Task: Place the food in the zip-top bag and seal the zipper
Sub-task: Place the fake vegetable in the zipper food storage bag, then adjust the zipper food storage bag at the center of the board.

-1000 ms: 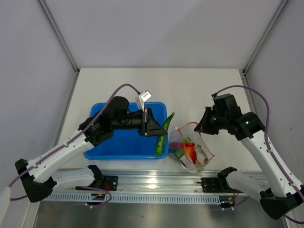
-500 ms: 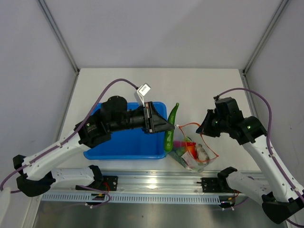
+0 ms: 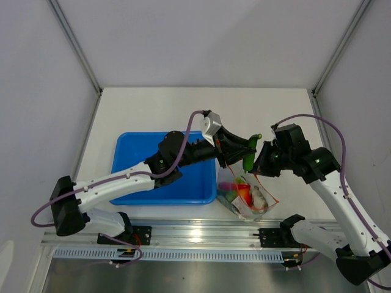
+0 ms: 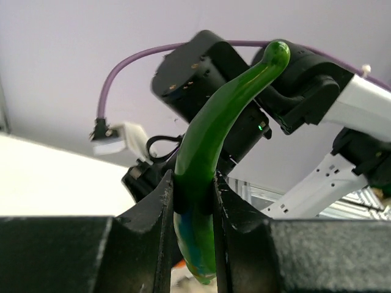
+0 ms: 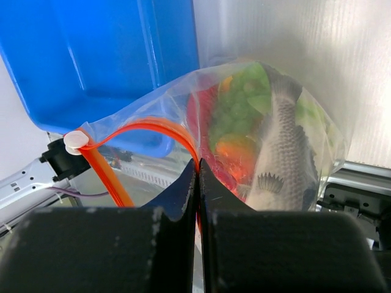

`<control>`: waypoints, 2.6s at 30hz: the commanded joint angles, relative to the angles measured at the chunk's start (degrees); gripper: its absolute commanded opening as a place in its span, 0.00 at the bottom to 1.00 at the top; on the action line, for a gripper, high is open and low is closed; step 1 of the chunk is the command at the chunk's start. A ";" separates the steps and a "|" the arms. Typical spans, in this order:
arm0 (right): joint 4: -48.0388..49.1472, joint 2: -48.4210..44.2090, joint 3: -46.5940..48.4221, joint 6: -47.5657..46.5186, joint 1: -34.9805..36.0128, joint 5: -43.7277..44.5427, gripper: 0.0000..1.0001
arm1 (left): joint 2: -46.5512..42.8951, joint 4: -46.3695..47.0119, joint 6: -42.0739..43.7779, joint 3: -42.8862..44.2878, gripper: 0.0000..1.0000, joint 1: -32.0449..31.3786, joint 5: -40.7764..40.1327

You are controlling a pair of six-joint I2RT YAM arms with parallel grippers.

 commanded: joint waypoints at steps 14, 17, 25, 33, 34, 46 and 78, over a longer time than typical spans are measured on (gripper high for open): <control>-2.27 1.21 5.62 0.99 -3.33 -6.16 0.00 | 4.72 22.11 11.57 -9.10 0.07 4.03 11.11; -2.28 1.38 5.62 0.99 -4.48 -6.95 0.00 | 4.54 23.17 10.52 -11.03 0.07 4.03 12.16; -0.52 2.17 4.92 2.48 -5.97 -9.67 0.00 | 2.53 16.15 15.09 -14.46 0.09 4.03 13.75; 0.98 3.40 4.22 3.45 -7.64 -13.10 0.00 | 1.38 7.80 24.93 -15.26 0.58 4.03 9.36; 1.15 3.58 4.13 3.54 -7.82 -13.45 0.00 | 1.38 7.01 25.54 -15.25 0.72 4.03 8.05; 0.63 3.84 3.51 2.67 -10.71 -15.47 0.00 | -10.92 -17.67 16.26 -3.49 1.00 4.03 -4.08; -0.61 6.48 7.20 -4.72 -16.17 -17.67 0.00 | 11.13 -77.01 -18.30 29.21 0.99 -3.08 -5.85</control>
